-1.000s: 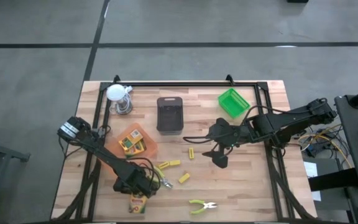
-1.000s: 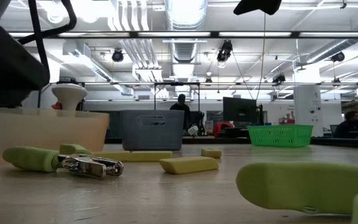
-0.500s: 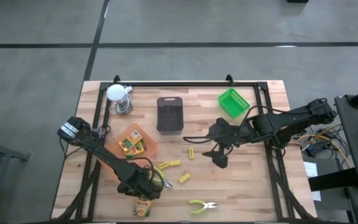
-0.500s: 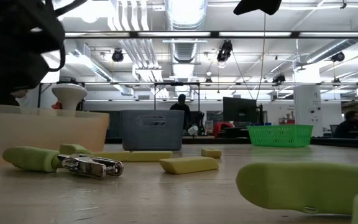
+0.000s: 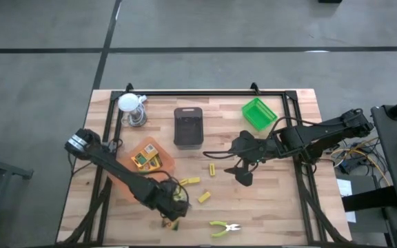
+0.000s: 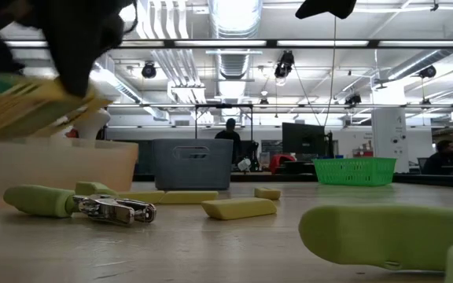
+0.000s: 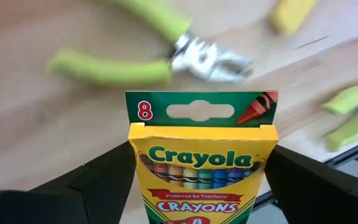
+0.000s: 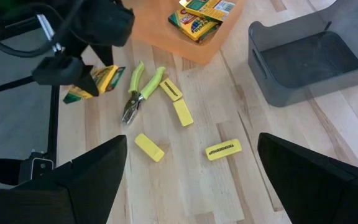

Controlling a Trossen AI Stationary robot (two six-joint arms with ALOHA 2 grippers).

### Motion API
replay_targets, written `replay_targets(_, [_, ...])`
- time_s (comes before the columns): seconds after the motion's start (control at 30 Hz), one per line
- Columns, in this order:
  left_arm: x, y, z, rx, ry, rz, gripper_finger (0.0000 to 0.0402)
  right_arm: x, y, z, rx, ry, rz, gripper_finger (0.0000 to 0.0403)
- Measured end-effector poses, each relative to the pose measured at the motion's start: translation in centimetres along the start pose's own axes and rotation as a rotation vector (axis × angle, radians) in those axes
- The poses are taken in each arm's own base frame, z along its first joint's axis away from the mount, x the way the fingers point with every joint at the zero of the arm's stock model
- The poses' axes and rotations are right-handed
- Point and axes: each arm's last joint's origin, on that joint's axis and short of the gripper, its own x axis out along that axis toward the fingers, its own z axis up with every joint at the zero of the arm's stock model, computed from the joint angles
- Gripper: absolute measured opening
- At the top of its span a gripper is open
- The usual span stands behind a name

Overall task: Pick & Place School Supplies
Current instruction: Put the pack of crayons into the orange bin

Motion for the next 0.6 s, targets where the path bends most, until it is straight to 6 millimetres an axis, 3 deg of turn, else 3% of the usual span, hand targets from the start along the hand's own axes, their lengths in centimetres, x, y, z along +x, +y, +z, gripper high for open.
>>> replay_targets(0.23, [-3.8,-1.2,0.6,0.190,-0.222,0.076,0.0339,0.0,0.0,0.0,0.000,0.000,0.000,0.0354])
replay_targets(0.4, [-6.0,-0.7,1.2,0.263,-0.339,0.214,0.0339,0.0,0.0,0.0,0.000,0.000,0.000,0.0354])
replay_targets(0.6, [-7.0,0.5,1.6,0.297,-0.369,0.374,0.0339,0.0,0.0,0.0,0.000,0.000,0.000,0.0354])
